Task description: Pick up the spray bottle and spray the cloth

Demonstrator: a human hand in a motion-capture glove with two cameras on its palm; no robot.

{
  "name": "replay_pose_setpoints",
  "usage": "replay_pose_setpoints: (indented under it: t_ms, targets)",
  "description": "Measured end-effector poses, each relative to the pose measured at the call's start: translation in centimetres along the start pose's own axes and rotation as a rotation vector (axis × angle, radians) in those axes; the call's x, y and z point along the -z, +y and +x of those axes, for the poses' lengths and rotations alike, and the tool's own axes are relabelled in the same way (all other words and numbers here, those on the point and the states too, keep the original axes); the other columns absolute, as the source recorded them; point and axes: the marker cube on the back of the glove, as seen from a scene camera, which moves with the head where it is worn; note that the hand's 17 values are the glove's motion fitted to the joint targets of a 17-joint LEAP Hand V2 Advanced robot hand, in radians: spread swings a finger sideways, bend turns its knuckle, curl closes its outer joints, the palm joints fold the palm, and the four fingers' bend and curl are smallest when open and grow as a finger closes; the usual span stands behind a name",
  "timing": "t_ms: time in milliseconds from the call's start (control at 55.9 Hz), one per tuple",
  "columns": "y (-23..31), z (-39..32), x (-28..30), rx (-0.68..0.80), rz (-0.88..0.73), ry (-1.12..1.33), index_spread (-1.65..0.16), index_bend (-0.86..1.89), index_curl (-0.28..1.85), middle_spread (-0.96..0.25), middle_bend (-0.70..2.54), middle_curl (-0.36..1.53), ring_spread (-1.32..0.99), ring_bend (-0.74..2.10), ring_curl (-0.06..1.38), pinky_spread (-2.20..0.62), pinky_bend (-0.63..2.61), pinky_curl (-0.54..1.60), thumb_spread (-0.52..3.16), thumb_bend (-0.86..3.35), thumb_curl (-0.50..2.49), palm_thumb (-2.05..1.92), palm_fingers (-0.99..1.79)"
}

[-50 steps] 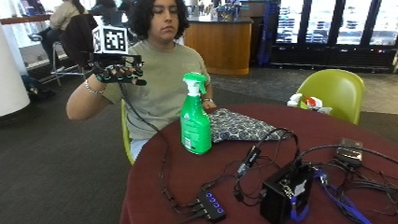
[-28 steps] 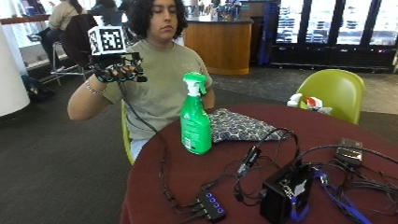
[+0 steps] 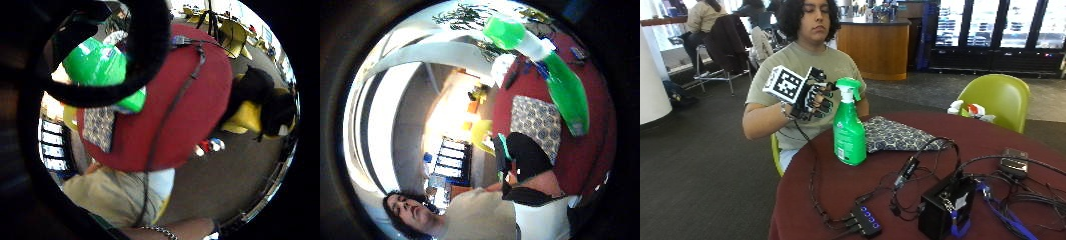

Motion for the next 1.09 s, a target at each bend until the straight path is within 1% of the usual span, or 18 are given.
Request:
replay_pose_setpoints:
  t_ms: [197, 251, 286, 340, 376, 412, 483, 573, 644, 698, 788, 805, 823, 859, 913, 949, 1002, 1092]
  targets:
    - [-5.5, 1.6, -3.1, -0.006, 0.221, -0.084, -0.23, 0.06, 0.17, 0.08, 0.22, 0.33, -0.01, 0.50, 0.32, 0.17, 0.46, 0.34, 1.09, -0.02, 0.34, 0.61, 0.35]
    - [-6.8, 1.8, -3.8, -0.092, 0.282, -0.122, -0.22, 0.06, 0.16, 0.09, 0.23, 0.33, -0.01, 0.53, 0.32, 0.15, 0.47, 0.34, 1.06, -0.02, 0.35, 0.61, 0.36]
    - [-7.3, 1.8, -4.1, -0.129, 0.278, -0.151, -0.22, 0.06, 0.15, 0.08, 0.25, 0.34, -0.01, 0.55, 0.33, 0.15, 0.47, 0.34, 1.05, -0.03, 0.35, 0.60, 0.37]
    - [-7.8, 2.2, -4.5, -0.078, 0.253, -0.174, -0.21, 0.05, 0.14, 0.08, 0.27, 0.35, -0.02, 0.57, 0.34, 0.14, 0.47, 0.35, 1.02, -0.03, 0.35, 0.60, 0.38]
    - [-8.9, 2.4, -4.8, -0.070, 0.317, -0.176, -0.21, 0.05, 0.14, 0.07, 0.28, 0.35, -0.02, 0.59, 0.34, 0.14, 0.47, 0.35, 1.02, -0.03, 0.35, 0.60, 0.39]
    - [-9.9, 2.4, -5.1, -0.105, 0.365, -0.176, -0.20, 0.05, 0.13, 0.06, 0.29, 0.36, -0.03, 0.61, 0.35, 0.13, 0.48, 0.35, 1.00, -0.03, 0.35, 0.59, 0.41]
    - [-11.5, 2.1, -5.4, -0.201, 0.390, -0.164, -0.20, 0.06, 0.13, 0.06, 0.29, 0.36, -0.04, 0.63, 0.36, 0.11, 0.48, 0.35, 0.99, -0.03, 0.35, 0.59, 0.42]
    - [-12.4, 2.9, -5.4, -0.092, 0.316, -0.100, -0.20, 0.10, 0.14, 0.04, 0.29, 0.36, -0.06, 0.64, 0.36, 0.09, 0.46, 0.35, 0.98, -0.04, 0.35, 0.57, 0.46]
    - [-13.9, 3.5, -5.3, -0.083, 0.286, -0.086, -0.20, 0.15, 0.17, 0.04, 0.29, 0.37, -0.07, 0.61, 0.35, 0.08, 0.42, 0.34, 0.97, -0.04, 0.35, 0.55, 0.53]
    - [-15.0, 3.5, -5.1, -0.102, 0.239, -0.135, -0.22, 0.24, 0.22, 0.01, 0.34, 0.38, -0.09, 0.58, 0.34, 0.07, 0.30, 0.31, 0.96, -0.04, 0.35, 0.54, 0.70]
    - [-16.2, 2.7, -4.3, -0.143, 0.165, -0.325, -0.26, 0.37, 0.28, -0.06, 0.40, 0.40, -0.13, 0.48, 0.31, 0.04, 0.17, 0.27, 0.97, 0.02, 0.38, 0.64, 1.01]
    - [-16.3, 2.4, -4.0, -0.156, 0.168, -0.361, -0.26, 0.37, 0.29, -0.07, 0.40, 0.40, -0.13, 0.47, 0.31, 0.04, 0.16, 0.26, 0.97, 0.01, 0.38, 0.64, 1.02]
    - [-16.3, 2.1, -3.6, -0.166, 0.183, -0.390, -0.25, 0.35, 0.30, -0.09, 0.40, 0.41, -0.14, 0.50, 0.32, 0.00, 0.21, 0.28, 0.91, 0.06, 0.42, 0.75, 1.13]
    - [-16.2, 1.3, -2.3, -0.166, 0.233, -0.420, -0.25, 0.34, 0.32, -0.11, 0.42, 0.42, -0.15, 0.50, 0.34, -0.04, 0.26, 0.30, 0.82, 0.09, 0.46, 0.85, 1.22]
    - [-15.8, -0.2, 0.0, -0.108, 0.271, -0.400, -0.25, 0.33, 0.35, -0.14, 0.44, 0.44, -0.16, 0.50, 0.36, -0.10, 0.29, 0.33, 0.73, 0.09, 0.50, 0.90, 1.27]
    - [-15.4, -1.4, 1.4, -0.079, 0.211, -0.364, -0.26, 0.34, 0.37, -0.15, 0.47, 0.45, -0.17, 0.51, 0.37, -0.14, 0.30, 0.34, 0.66, 0.07, 0.52, 0.91, 1.32]
    - [-14.9, -3.6, 2.8, -0.088, 0.047, -0.279, -0.26, 0.37, 0.40, -0.17, 0.49, 0.47, -0.19, 0.52, 0.39, -0.20, 0.32, 0.35, 0.58, 0.05, 0.55, 0.92, 1.38]
    - [-14.0, -7.1, 3.1, -0.057, -0.180, -0.057, -0.26, 0.40, 0.43, -0.20, 0.53, 0.49, -0.20, 0.54, 0.41, -0.25, 0.35, 0.36, 0.48, 0.01, 0.59, 0.92, 1.41]
